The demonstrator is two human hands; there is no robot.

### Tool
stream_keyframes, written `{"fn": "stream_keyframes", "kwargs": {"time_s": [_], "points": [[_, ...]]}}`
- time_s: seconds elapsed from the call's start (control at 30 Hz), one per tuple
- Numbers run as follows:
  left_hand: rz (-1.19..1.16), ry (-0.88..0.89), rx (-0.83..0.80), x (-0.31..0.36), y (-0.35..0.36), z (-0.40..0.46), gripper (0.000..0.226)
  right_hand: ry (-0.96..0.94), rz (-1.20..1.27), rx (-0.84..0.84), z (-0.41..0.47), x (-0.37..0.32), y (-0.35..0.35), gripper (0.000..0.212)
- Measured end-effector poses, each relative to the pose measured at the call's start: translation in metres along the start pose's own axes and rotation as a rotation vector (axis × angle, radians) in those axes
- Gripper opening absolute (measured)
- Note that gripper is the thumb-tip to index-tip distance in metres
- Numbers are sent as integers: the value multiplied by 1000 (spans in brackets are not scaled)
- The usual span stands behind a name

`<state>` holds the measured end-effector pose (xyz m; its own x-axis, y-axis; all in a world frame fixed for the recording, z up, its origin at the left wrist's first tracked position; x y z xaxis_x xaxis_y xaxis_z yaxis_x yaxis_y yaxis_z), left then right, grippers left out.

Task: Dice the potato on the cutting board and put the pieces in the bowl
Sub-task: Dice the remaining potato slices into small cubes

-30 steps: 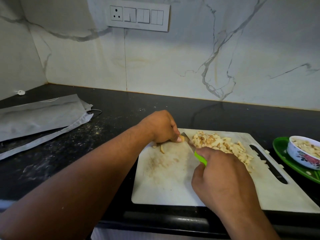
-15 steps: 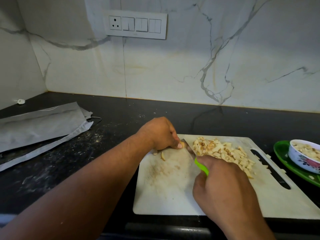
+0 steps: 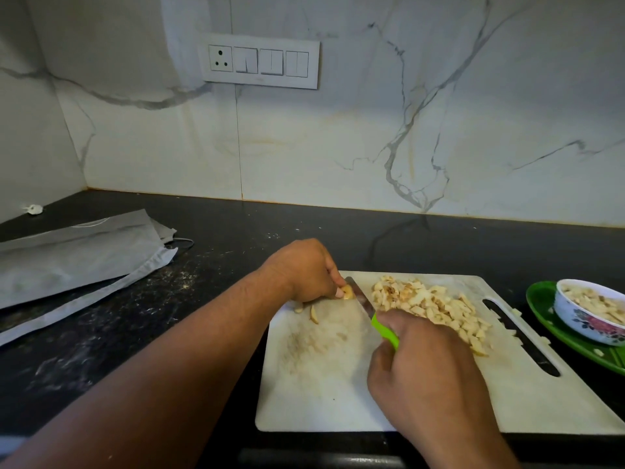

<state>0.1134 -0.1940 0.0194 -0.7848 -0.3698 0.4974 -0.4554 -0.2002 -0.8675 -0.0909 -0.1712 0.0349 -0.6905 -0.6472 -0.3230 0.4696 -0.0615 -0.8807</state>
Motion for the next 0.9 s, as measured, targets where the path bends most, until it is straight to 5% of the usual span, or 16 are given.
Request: {"fn": "stream_keyframes", "kwargs": {"time_s": [0.9], "points": [[-53, -72, 17, -5, 0, -4, 12, -17, -52, 38, -4, -17, -5, 43]]}}
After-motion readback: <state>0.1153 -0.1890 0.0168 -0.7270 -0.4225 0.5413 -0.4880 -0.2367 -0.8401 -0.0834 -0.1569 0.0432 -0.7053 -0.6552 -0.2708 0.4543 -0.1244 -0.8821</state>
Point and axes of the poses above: each hand's wrist, its own z-axis towards the middle knuckle, its own y-axis out of the palm, x = y × z, the point moved 8 cm from there along z, towards the middle knuckle, and after that the axes turned 1 degree about y, right-handed, at the moved point
